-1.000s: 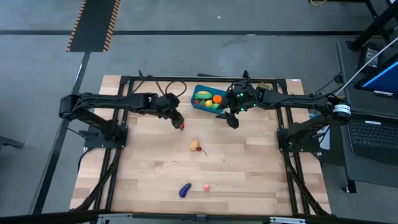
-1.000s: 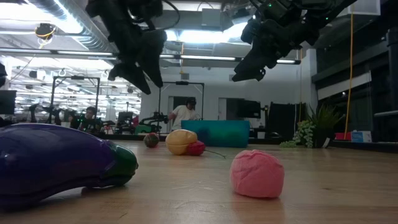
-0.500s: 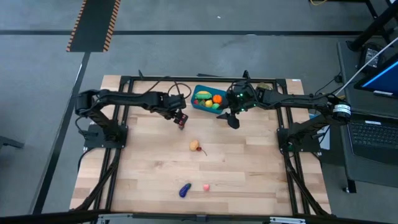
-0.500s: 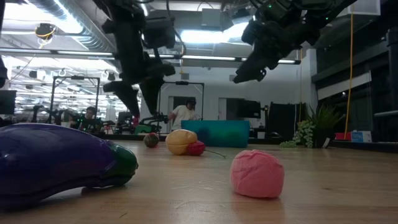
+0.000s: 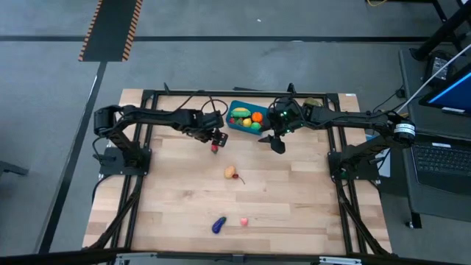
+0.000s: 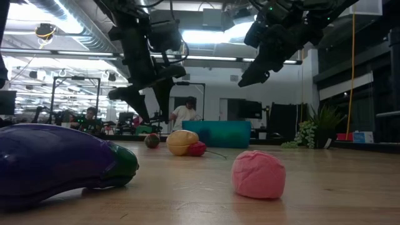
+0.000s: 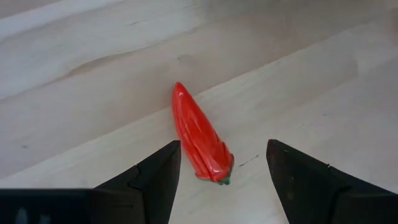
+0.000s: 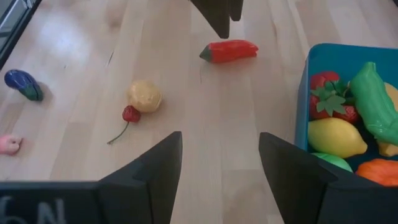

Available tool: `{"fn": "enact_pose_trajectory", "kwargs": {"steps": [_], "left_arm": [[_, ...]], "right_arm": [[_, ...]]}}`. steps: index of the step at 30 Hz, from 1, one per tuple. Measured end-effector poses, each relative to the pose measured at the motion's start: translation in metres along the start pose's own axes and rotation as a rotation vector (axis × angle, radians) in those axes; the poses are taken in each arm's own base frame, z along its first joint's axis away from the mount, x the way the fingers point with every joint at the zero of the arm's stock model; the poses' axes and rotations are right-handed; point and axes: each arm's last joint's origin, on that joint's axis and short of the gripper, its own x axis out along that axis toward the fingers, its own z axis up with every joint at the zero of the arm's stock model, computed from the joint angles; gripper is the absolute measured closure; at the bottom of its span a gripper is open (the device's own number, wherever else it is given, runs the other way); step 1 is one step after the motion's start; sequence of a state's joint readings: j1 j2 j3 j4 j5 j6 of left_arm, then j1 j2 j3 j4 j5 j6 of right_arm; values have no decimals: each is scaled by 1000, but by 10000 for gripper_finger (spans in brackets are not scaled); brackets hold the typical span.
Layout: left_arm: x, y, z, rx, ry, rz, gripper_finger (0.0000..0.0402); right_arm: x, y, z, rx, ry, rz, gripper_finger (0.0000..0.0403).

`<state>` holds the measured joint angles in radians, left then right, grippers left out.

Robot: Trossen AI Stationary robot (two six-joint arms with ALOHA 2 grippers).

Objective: Pick and placing Produce into tupperware
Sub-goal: Put the red chili pepper into the blue bin

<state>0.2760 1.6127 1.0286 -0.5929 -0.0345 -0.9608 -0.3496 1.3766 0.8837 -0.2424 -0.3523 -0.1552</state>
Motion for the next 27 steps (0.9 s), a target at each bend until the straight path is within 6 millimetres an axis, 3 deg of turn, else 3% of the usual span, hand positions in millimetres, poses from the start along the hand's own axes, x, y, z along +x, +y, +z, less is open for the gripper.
{"fn": "enact_pose_trajectory", "kwargs": {"steps": [27], "left_arm": [[49,0,-5,-120,55,86,172]], "right_arm": [[0,0,-1,-112,9,2,187]]}}
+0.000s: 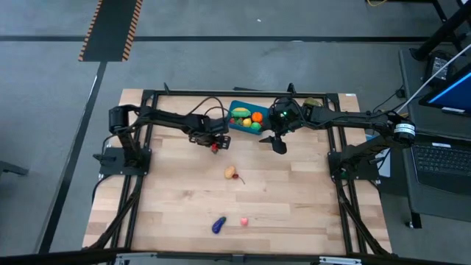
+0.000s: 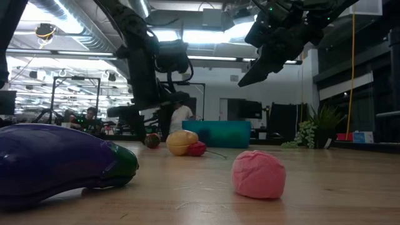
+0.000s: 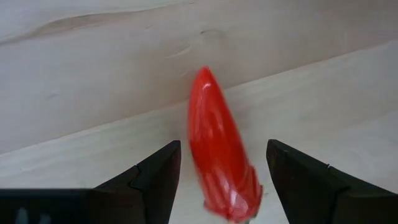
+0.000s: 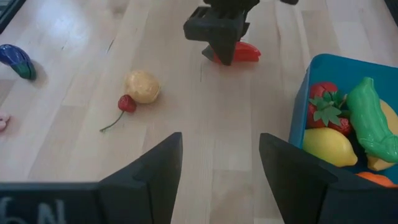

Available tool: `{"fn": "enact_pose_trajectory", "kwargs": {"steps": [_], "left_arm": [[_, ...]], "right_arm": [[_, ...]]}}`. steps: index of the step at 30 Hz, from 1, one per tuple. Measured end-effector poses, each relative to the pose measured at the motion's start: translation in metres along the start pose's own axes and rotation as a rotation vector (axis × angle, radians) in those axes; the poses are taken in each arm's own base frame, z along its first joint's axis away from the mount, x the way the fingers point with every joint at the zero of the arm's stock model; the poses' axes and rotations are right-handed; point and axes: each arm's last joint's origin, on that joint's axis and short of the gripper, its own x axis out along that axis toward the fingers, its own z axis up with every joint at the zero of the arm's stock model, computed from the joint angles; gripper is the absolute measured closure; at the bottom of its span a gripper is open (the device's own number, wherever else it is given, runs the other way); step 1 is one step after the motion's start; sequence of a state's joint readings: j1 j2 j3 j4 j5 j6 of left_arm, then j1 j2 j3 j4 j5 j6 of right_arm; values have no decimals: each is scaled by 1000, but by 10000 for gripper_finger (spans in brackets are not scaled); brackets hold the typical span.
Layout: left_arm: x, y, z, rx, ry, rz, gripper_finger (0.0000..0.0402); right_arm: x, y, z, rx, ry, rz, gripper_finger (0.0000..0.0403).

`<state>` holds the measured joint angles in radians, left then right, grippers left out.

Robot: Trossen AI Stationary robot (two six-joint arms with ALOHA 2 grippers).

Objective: Pick and placing Produce into tupperware
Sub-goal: Put the red chili pepper into the blue bin

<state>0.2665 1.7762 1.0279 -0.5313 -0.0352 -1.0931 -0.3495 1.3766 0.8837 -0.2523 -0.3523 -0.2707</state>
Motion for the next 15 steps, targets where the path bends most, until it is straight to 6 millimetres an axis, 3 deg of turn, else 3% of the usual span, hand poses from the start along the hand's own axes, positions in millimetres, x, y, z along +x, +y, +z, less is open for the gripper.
{"fn": "enact_pose_trajectory", "kwargs": {"steps": [11,15], "left_arm": [[9,0,0,1,6,21,173],[9,0,0,3,5,25,191]], "right_arm": [[0,0,0,-3,0,0,187],[0,0,0,-4,0,0,187]]}}
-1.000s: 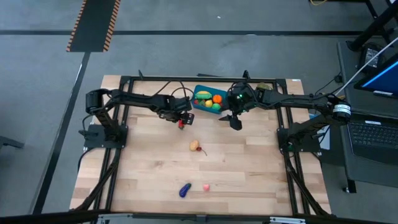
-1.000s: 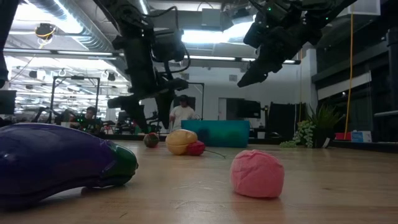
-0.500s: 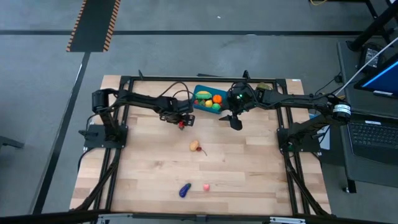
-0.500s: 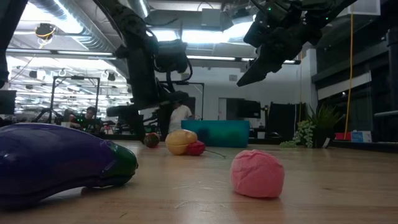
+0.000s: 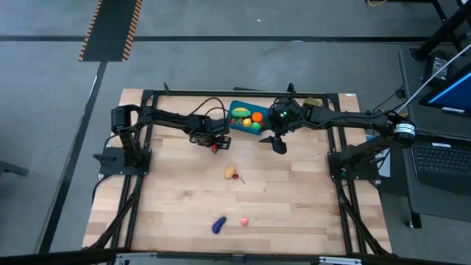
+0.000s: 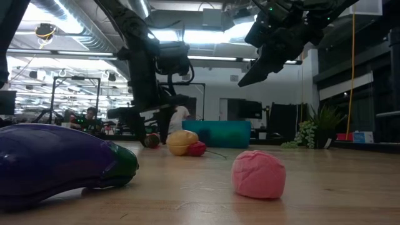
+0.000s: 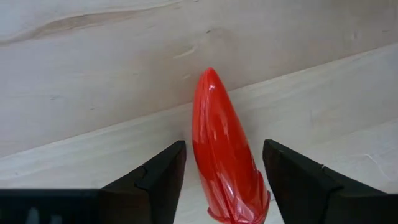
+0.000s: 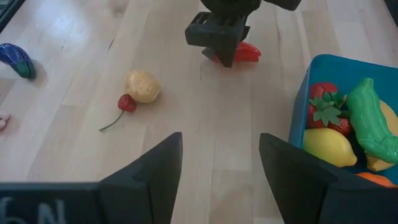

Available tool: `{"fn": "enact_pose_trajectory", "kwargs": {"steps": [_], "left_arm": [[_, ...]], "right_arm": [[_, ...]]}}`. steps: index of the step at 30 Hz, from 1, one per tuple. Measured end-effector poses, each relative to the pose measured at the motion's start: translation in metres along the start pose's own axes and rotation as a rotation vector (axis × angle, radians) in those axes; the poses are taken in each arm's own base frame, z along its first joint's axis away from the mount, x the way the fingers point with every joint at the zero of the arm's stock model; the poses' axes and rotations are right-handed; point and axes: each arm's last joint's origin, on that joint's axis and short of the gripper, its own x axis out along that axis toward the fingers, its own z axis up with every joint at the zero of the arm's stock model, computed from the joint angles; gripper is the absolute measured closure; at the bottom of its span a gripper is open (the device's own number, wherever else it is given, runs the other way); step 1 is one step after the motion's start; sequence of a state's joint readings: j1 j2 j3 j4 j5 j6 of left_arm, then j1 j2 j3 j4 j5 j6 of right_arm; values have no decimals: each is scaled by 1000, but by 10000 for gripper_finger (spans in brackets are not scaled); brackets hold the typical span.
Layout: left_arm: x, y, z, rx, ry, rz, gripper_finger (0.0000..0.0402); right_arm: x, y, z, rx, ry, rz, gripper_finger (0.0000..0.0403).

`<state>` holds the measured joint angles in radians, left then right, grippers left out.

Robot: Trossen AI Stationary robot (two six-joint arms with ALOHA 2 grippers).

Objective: Pick and placing Produce into tupperware
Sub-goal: Put the red chili pepper into the blue bin

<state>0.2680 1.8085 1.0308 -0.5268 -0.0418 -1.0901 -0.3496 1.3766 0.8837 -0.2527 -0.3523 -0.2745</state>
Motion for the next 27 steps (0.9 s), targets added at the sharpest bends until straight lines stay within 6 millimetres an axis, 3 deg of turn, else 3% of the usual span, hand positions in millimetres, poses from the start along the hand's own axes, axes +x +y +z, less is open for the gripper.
{"fn": "enact_pose_trajectory", "kwargs": {"steps": [5,14,27], "left_arm": [[1,1,-1,28,2,13,242],[1,-1,1,122,-5,-12,368],[-3,-1,-1,260,22,-38,369]], "right_arm": [[0,0,0,-14,0,0,187],[0,0,0,-15,5,2,187],[0,0,-1,3,7,2,187]]}}
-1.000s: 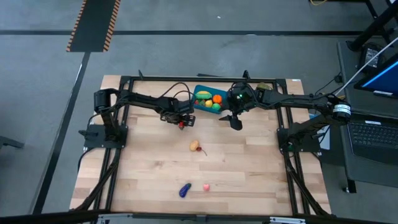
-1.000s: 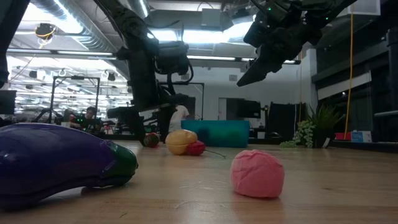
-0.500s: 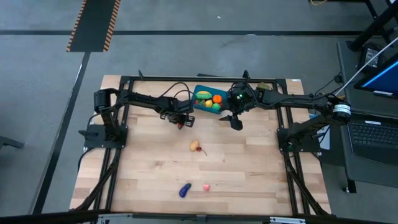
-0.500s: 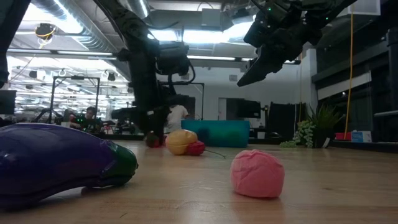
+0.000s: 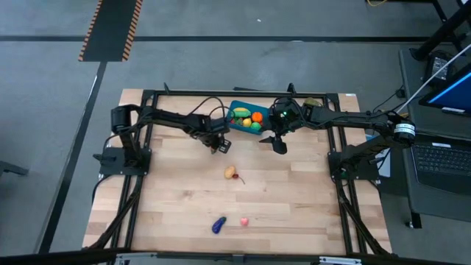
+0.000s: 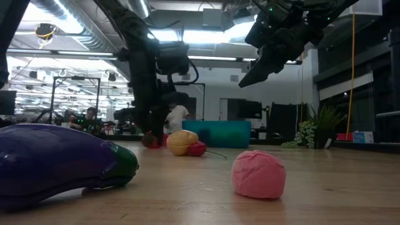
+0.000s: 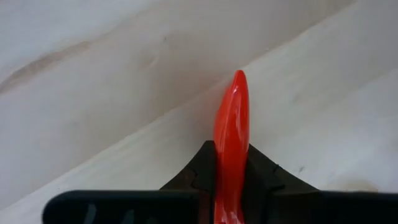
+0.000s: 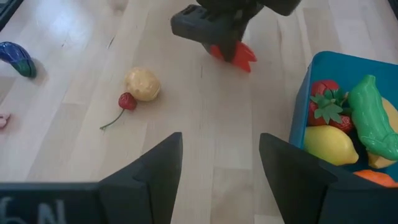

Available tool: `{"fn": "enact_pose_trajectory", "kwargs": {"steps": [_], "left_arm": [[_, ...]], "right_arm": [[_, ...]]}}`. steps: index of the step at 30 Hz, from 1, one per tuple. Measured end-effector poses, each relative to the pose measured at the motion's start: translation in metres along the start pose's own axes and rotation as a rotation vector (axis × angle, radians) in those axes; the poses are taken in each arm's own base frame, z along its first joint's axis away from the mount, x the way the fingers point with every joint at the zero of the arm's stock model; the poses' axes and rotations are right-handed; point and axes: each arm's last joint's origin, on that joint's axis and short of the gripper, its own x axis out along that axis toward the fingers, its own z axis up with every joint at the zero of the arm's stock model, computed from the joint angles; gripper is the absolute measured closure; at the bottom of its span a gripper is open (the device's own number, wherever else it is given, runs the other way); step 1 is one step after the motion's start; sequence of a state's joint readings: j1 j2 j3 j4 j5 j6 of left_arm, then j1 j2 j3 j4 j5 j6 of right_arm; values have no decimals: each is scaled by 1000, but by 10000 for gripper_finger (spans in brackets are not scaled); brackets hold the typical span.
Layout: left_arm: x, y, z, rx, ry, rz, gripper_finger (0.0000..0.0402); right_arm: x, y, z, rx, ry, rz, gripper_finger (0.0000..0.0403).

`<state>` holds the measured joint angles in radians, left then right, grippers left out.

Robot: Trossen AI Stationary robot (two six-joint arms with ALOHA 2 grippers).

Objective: Pick and placing Produce into tupperware
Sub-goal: Put the red chili pepper into the blue bin

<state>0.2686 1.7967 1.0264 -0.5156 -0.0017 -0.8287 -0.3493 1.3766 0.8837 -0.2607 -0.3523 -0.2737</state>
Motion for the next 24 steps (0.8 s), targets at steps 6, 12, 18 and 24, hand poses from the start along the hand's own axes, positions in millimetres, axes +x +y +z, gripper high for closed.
{"fn": "enact_pose_trajectory", "kwargs": {"steps": [6,12,18,24], "left_arm": [[-23,1,0,59,-45,-16,369],[-63,6,-4,129,-132,-10,369],[-105,13,-12,216,-275,29,369],[-130,31,-31,257,-377,19,369]], "right_arm": [[0,0,0,2,4,1,187],[0,0,-1,4,11,3,187],[-2,2,-18,-13,-23,12,187],[-30,9,-33,29,-124,-37,187]]}}
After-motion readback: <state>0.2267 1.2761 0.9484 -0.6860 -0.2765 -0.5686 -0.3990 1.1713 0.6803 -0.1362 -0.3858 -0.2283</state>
